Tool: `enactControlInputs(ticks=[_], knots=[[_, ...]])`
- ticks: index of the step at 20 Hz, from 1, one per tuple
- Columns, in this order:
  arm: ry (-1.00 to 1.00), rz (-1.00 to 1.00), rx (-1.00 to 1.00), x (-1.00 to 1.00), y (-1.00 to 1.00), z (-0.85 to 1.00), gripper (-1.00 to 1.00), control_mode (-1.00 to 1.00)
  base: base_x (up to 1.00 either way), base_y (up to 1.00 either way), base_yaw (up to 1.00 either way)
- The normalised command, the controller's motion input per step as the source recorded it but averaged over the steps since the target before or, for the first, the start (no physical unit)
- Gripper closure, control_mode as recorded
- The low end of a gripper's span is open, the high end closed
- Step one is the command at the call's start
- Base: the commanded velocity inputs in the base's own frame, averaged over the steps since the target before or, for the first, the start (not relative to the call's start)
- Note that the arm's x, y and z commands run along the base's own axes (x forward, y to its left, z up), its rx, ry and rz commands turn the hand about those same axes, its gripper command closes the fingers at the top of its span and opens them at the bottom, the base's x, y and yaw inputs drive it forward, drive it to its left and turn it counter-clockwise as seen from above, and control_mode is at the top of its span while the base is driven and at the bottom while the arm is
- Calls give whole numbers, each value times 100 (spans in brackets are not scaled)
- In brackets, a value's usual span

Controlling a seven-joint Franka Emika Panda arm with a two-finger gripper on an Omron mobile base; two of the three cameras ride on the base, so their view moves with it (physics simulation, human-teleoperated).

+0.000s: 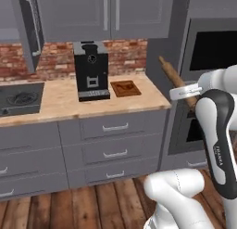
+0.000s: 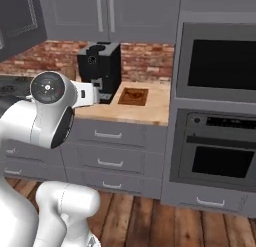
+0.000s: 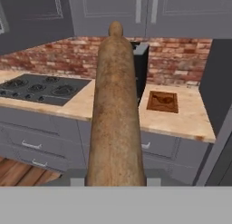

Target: Open the cabinet, retrieve the rolling pin, and place it next to the meat on the cutting board to prepare for tenderizing.

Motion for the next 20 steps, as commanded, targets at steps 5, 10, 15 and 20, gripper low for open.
enactControlInputs(ticks=[5, 10, 15, 20], knots=[[0, 0, 0, 0, 0, 0, 100, 100, 60, -44, 31], [0, 0, 0, 0, 0, 0, 100, 100, 57, -42, 30], [0, 0, 0, 0, 0, 0, 100, 100, 36, -48, 26], [0, 0, 0, 0, 0, 0, 100, 100, 34, -47, 23]])
